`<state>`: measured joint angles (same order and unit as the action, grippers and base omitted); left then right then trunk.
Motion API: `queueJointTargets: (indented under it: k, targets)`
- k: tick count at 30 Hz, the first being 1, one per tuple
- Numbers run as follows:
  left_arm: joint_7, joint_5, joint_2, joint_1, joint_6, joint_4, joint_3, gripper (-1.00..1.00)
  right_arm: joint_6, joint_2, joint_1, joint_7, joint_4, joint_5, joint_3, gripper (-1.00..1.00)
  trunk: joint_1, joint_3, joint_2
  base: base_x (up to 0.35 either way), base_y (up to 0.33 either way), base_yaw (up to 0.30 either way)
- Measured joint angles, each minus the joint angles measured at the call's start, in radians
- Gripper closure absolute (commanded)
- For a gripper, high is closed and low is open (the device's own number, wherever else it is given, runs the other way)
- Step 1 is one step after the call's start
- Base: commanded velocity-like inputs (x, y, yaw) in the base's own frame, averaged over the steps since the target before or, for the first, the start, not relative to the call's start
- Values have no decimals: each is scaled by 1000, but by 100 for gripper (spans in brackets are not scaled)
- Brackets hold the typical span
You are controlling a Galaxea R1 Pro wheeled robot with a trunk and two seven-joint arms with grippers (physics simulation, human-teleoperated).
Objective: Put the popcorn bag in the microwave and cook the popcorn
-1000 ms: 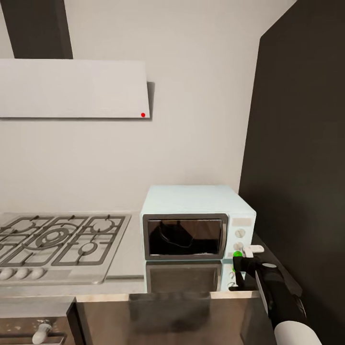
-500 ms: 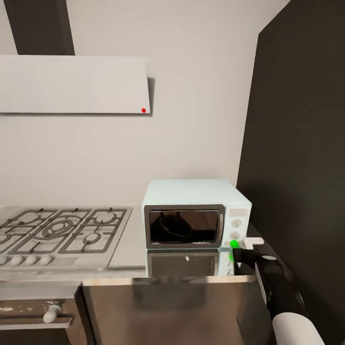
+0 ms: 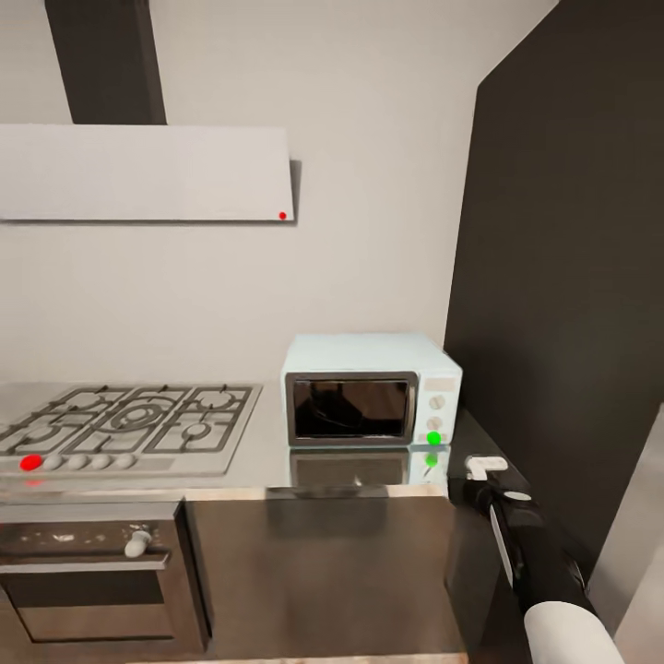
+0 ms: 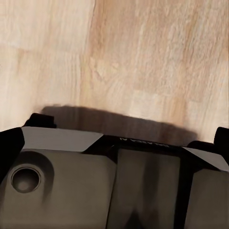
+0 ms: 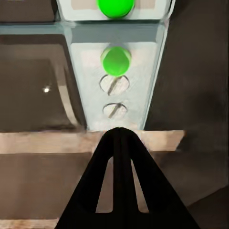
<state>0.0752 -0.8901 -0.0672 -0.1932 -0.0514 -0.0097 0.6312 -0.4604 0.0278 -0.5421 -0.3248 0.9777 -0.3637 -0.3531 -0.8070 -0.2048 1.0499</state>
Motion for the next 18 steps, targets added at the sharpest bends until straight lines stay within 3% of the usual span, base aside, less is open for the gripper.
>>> queueJointTargets:
  k: [9,11,12,14,16,17,18]
  targets:
    - [0,0,1,1,0,2,-2,-100,-3,-2,10,4,-29,-11,-1,100,0,0,0,-324,0,0]
    - [-1,1,1,1,0,1,-2,-100,1,-31,37,17,-124,-39,-3,100,0,0,0,-118,0,0]
    - [-1,1,1,1,0,1,-2,-100,8,-52,49,27,-211,-44,-3,100,0,0,0,-22,0,0]
    - [-2,0,2,1,0,1,-2,-100,106,-97,58,66,-501,-47,1,100,1,0,0,-6,0,0]
    - [-2,0,3,1,0,1,-3,-100,317,-129,61,199,-866,-48,7,100,1,0,0,-1,0,0]
    - [-2,0,3,1,0,1,-3,-100,393,-144,57,241,-954,-48,9,100,1,0,0,0,0,0]
    - [-2,0,3,0,0,1,-3,-100,421,-147,58,256,-980,-48,10,100,1,0,0,0,0,0]
